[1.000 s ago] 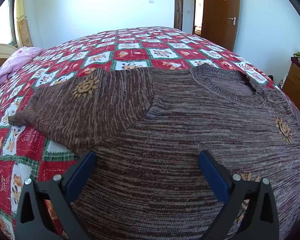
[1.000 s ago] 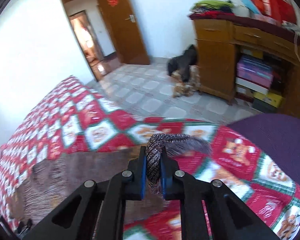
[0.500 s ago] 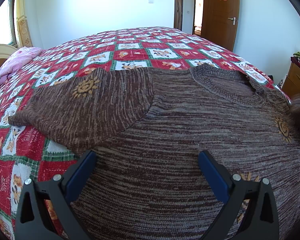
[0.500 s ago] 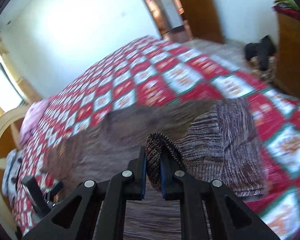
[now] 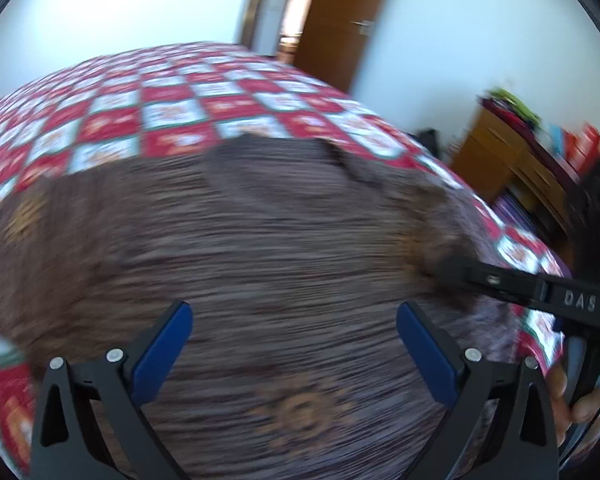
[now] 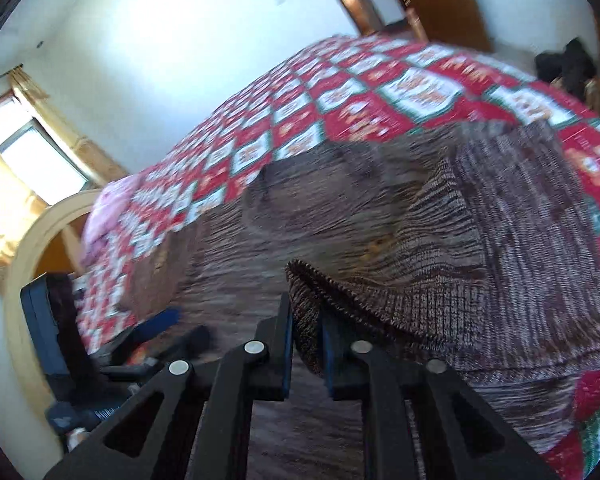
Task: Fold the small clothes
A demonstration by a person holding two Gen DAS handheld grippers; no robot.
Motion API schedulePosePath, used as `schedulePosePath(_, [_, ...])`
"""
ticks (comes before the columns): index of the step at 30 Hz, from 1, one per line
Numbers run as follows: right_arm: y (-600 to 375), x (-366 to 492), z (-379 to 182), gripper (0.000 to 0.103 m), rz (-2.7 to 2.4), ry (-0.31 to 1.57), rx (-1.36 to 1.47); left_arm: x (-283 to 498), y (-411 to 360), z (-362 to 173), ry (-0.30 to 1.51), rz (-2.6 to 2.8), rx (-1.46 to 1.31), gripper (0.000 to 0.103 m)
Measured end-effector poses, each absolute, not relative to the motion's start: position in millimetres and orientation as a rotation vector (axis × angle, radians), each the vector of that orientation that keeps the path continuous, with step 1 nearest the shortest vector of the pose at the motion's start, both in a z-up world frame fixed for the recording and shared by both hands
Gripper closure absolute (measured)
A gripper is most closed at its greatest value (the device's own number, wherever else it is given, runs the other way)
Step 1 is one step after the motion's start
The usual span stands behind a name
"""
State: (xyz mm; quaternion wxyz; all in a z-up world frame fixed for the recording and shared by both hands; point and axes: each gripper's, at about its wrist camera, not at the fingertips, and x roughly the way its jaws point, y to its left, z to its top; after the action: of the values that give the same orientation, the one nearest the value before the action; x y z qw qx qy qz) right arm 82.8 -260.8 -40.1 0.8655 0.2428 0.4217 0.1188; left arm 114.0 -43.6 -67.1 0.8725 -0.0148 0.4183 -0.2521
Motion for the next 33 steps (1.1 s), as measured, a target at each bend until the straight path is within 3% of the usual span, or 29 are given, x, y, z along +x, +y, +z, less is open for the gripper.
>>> schedulePosePath(1, [-261.6,85.1,-40.4,0.080,0.261,0.901,0.521,114.0,-51.5,-68.3,0.876,-0.529,-0.010,0.000])
schedulePosePath(2, [-264.3,87.3,-41.2,0.056,0.306,0.920,0.560,113.8,-64.7,-72.3,0.884,-0.533,0.028,0.000])
schedulePosePath(4, [-276.0,84.2,-39.9,0.032,0.386,0.909,0.665,111.5,-78.3,-77.4,0.896,-0.548,0.061,0.000])
schedulePosePath(10, [-321.0,54.1,-12.3,0.032,0.300,0.765,0.652,100.5,-83.5,-73.8,0.892,-0.659,0.013,0.000])
schedulePosePath(12, [-331.6,55.3,-7.7,0.038,0.223,0.764,0.583,99.7,-85.2,-69.3,0.890,-0.693,-0.023,0.000])
schedulePosePath(14, [-336.9,60.2,-12.3,0.054,0.188,0.788,0.562,99.4,-88.7,-63.7,0.883,-0.737,-0.073,0.000])
schedulePosePath(16, [-338.7,66.6,-22.4,0.059,0.182,0.819,0.582,102.6,-93.5,-62.8,0.869,-0.728,-0.082,0.000])
schedulePosePath(18, [-335.9,71.5,-32.7,0.059,0.178,0.844,0.576,108.6,-99.5,-69.3,0.882,-0.680,-0.064,0.001])
schedulePosePath(20, [-332.3,77.1,-41.9,0.059,0.179,0.866,0.574,113.9,-104.4,-78.9,0.910,-0.668,-0.062,0.013])
schedulePosePath(22, [-329.8,82.1,-50.8,0.059,0.162,0.896,0.557,109.3,-107.1,-78.8,0.881,-0.658,-0.039,0.016])
schedulePosePath(24, [-326.3,80.3,-58.4,0.060,0.155,0.916,0.535,104.6,-111.4,-76.8,0.875,-0.706,-0.030,0.040])
schedulePosePath(25, [-324.4,80.8,-59.8,0.073,0.152,0.920,0.517,103.7,-112.4,-77.5,0.877,-0.718,-0.025,0.046])
schedulePosePath(26, [-323.7,79.9,-62.2,0.090,0.149,0.928,0.503,101.8,-115.6,-78.2,0.878,-0.735,-0.018,0.058])
schedulePosePath(27, [-323.2,81.8,-63.3,0.093,0.154,0.938,0.499,102.6,-117.1,-79.3,0.884,-0.743,-0.018,0.074])
schedulePosePath(28, [-323.3,83.1,-62.8,0.093,0.158,0.936,0.503,103.5,-117.9,-80.8,0.891,-0.761,-0.031,0.081])
schedulePosePath(33, [-322.6,89.2,-43.5,0.094,0.193,0.875,0.531,112.3,-101.4,-75.2,0.877,-0.761,-0.149,0.089])
